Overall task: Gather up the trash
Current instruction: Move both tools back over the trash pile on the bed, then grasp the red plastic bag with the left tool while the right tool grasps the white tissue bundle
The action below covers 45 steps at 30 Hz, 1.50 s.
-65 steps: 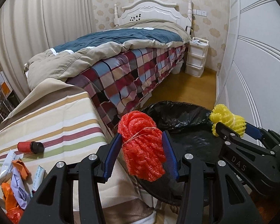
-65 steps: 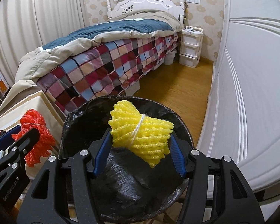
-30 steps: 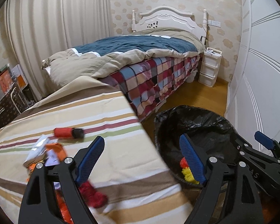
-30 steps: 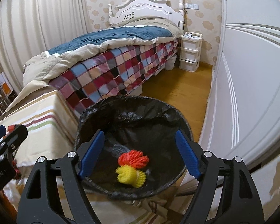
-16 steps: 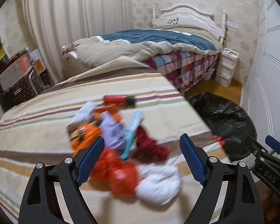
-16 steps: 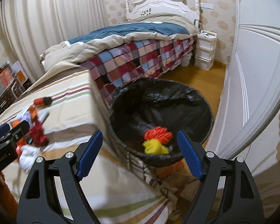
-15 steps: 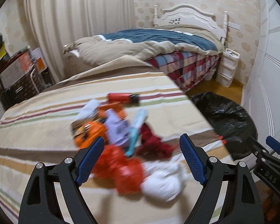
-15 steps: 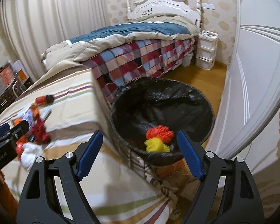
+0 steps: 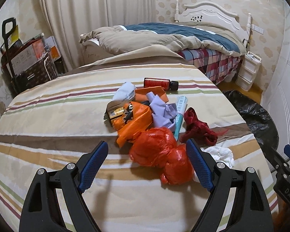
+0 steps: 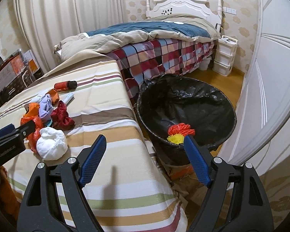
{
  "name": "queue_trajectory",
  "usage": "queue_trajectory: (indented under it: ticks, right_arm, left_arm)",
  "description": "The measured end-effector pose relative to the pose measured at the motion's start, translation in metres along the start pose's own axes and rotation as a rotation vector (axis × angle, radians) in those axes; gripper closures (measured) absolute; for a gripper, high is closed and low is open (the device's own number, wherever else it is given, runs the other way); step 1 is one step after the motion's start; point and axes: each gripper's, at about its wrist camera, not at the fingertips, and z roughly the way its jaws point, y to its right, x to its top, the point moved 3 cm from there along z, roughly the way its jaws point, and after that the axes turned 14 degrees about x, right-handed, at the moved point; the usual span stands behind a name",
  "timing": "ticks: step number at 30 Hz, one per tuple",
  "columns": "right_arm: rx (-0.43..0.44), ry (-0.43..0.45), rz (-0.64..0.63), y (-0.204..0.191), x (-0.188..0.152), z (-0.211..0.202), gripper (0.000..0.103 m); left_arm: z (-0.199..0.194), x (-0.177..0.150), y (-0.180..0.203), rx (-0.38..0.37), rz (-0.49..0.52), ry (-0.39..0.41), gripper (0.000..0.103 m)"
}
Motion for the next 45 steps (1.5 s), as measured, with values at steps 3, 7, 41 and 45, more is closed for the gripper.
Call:
queue_trajectory:
  ticks: [3, 7, 41, 45]
  right_arm:
    - [0.002, -0.005, 0.004, 0.001, 0.000, 0.002, 0.023]
    - [0.003, -0.013, 0.010, 0.003, 0.000, 0.005, 0.023]
    - [0.072, -0.030, -0.070, -0.045, -0.004, 0.003, 0.022]
    - [0.104, -0.034, -0.103, -0.065, -0.004, 0.002, 0.022]
  left_arm:
    - [0.004, -0.002, 0.002, -0.004, 0.012, -0.016, 0.021]
    - [0.006, -0.008, -0.002, -0.015, 0.030, -0.034, 0.021]
    - [-0.018, -0.036, -0.037, -0.102, 0.080, -0.007, 0.063]
    - [-0.022, -0.038, -0.056, -0.069, 0.053, 0.012, 0.063]
